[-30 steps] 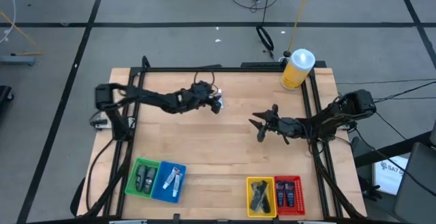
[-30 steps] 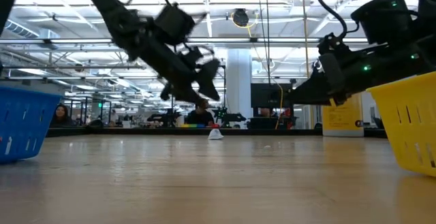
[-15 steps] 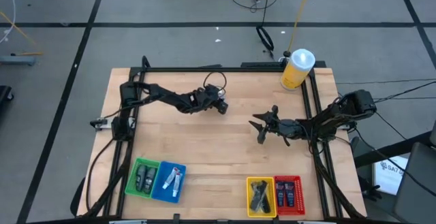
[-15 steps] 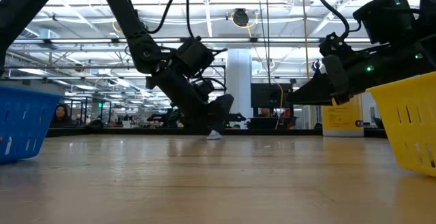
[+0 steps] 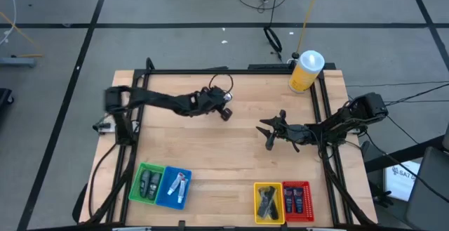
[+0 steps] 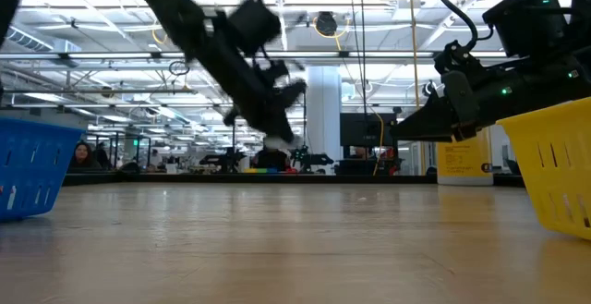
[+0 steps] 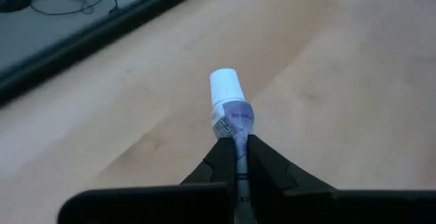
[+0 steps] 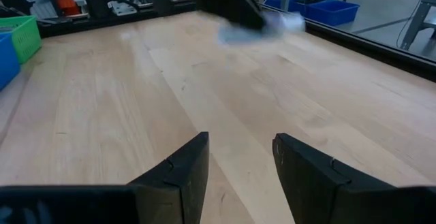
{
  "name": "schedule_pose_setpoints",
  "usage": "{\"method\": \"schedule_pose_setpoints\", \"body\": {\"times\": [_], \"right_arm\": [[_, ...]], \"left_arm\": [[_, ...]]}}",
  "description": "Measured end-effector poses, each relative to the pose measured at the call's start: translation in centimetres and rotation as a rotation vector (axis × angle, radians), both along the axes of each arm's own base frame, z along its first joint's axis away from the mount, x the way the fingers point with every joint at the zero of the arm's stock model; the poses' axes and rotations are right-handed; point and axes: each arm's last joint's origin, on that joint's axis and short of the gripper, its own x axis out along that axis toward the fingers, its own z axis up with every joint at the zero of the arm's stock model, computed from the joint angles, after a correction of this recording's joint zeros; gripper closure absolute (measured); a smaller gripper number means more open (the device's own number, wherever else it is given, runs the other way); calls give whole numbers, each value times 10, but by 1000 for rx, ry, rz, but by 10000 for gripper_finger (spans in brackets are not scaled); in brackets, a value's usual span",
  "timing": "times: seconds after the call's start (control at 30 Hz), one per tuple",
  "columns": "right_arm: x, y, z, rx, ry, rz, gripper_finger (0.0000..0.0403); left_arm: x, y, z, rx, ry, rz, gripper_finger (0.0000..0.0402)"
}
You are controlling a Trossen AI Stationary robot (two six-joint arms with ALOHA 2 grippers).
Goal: Pick & Place Travel size toiletries
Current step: Put the white toothpaste into the blue bin
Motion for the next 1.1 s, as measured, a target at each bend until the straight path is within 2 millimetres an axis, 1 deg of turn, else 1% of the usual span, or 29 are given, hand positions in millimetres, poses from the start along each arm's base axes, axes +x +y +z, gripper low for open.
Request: {"method": "schedule_pose_setpoints", "body": {"times": [0.07,0.1,0.17,0.27,0.37,0.43,0.5,0.63,0.7,0.77,0.87,0.97,1.03,1.1], "right_arm": [[0,0,0,0,-3,2,248],[0,0,0,-1,-3,2,248],[0,0,0,-5,-1,3,248],[0,0,1,-6,-3,3,248],[0,0,1,-10,-11,3,248],[1,0,3,-25,-25,3,248],[2,-1,7,-41,-50,6,248],[4,-2,15,-85,-117,9,248],[4,-2,20,-113,-153,13,248],[5,-2,25,-133,-192,16,248],[5,-2,28,-151,-213,19,248],[6,-2,30,-171,-214,20,248],[8,-1,31,-180,-216,21,248],[9,-1,32,-180,-216,24,248]], "left_arm": [[-12,-16,25,-9,48,-37,388],[-21,-28,36,-17,84,-64,393],[-41,-54,58,-48,158,-132,397],[-77,-97,87,-179,214,-238,391],[-113,-139,102,-374,281,-281,391],[-134,-164,106,-503,314,-221,396],[-149,-187,106,-602,330,-131,398],[-171,-231,103,-685,269,-13,386],[-174,-249,96,-706,242,36,385],[-174,-264,84,-710,250,89,387],[-176,-280,65,-718,289,169,396],[-177,-292,49,-711,365,199,398],[-174,-294,41,-705,388,225,390],[-171,-293,35,-685,412,244,367]]}}
